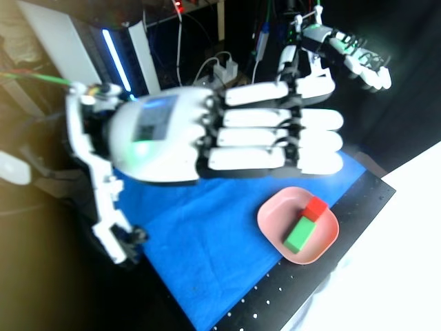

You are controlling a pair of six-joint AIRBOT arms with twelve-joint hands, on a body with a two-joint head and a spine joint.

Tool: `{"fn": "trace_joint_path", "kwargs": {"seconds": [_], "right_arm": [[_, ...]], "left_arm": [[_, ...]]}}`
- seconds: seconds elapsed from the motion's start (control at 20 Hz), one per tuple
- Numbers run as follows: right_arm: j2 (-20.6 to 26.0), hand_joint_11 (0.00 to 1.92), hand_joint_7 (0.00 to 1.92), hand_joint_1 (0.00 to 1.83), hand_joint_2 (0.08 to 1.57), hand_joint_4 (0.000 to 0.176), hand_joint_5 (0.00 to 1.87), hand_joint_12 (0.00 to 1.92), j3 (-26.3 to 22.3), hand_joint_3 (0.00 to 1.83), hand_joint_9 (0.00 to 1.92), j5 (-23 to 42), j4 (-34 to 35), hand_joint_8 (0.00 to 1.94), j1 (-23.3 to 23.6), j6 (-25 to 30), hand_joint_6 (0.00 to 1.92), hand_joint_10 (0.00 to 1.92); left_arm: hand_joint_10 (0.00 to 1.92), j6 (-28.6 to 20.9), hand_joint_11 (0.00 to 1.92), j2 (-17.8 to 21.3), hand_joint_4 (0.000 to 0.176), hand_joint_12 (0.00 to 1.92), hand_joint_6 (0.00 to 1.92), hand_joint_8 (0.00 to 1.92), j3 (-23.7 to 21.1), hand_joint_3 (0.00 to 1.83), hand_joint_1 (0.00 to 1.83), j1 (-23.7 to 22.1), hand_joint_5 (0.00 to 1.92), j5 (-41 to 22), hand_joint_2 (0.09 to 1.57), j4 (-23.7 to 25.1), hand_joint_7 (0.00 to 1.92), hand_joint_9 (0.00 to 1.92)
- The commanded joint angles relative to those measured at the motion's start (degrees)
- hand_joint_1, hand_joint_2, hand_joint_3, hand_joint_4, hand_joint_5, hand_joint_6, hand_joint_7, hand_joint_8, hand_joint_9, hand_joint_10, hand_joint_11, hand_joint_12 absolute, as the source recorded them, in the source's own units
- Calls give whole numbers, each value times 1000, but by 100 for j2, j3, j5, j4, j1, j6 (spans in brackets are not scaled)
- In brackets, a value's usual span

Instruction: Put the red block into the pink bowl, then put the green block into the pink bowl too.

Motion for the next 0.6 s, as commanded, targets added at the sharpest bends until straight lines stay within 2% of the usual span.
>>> {"fn": "trace_joint_path", "kwargs": {"seconds": [0.0, 0.05, 0.1, 0.2, 0.3, 0.35, 0.4, 0.45, 0.5, 0.55], "right_arm": [[68, 0, 44, 741, 658, 176, 0, 173, -58, 0, 48, 760, 106, 3, 76, -63, 0, 6], [147, 0, 30, 751, 645, 176, 0, 116, -141, 0, 43, 773, 107, 6, 76, -126, 0, 2], [189, 0, 14, 752, 643, 176, 0, 57, -170, 0, 28, 774, 107, 3, 76, -135, 0, 3], [313, 40, 7, 739, 651, 176, 0, 21, -235, 0, 31, 775, 106, 0, 76, -139, 0, 5], [443, 96, 3, 712, 673, 176, 0, 50, -337, 6, 31, 775, 105, 1, 76, -216, 0, 6], [528, 63, 6, 712, 666, 176, 0, 39, -417, 2, 31, 775, 107, 2, 76, -284, 0, 5], [593, 43, 10, 742, 647, 176, 0, 33, -470, 0, 21, 775, 108, 3, 76, -315, 0, 1], [629, 39, 15, 740, 641, 176, 0, 33, -501, 0, 20, 775, 110, 4, 76, -319, 0, 0], [632, 47, 22, 748, 635, 176, 0, 39, -512, 0, 24, 785, 110, 6, 76, -329, 0, 2], [628, 70, 15, 708, 641, 176, 0, 55, -524, 0, 29, 788, 110, 2, 75, -348, 0, 3]], "left_arm": [[5, -16, 0, 75, 119, 567, 0, 5, -12, 0, 515, -8, 150, -860, 886, -10, 319, 316], [1, -10, 0, 115, 130, 548, 0, 1, -37, 0, 514, 36, 142, -901, 887, -31, 303, 299], [0, -9, 0, 146, 130, 543, 0, 0, -53, 0, 510, 68, 135, -916, 888, -62, 284, 285], [2, -9, 0, 257, 116, 530, 1, 3, -116, 0, 497, 186, 115, -964, 885, -113, 264, 268], [0, 8, 0, 309, 142, 534, 0, 0, -164, 0, 473, 233, 93, -1027, 877, -148, 242, 256], [0, 67, 0, 332, 129, 500, 0, 0, -206, 0, 536, 263, 69, -1081, 887, -192, 205, 233], [0, 99, 0, 350, 127, 443, 0, 0, -244, 0, 628, 300, 62, -1123, 886, -234, 185, 212], [0, 99, 0, 354, 114, 428, 0, 0, -283, 4, 656, 384, 56, -1200, 898, -307, 173, 203], [0, 99, 0, 354, 112, 411, 0, 0, -330, 5, 665, 512, 49, -1324, 908, -402, 170, 199], [1, 99, 0, 354, 116, 426, 0, 1, -381, 2, 678, 687, 39, -1475, 905, -519, 174, 201]]}}
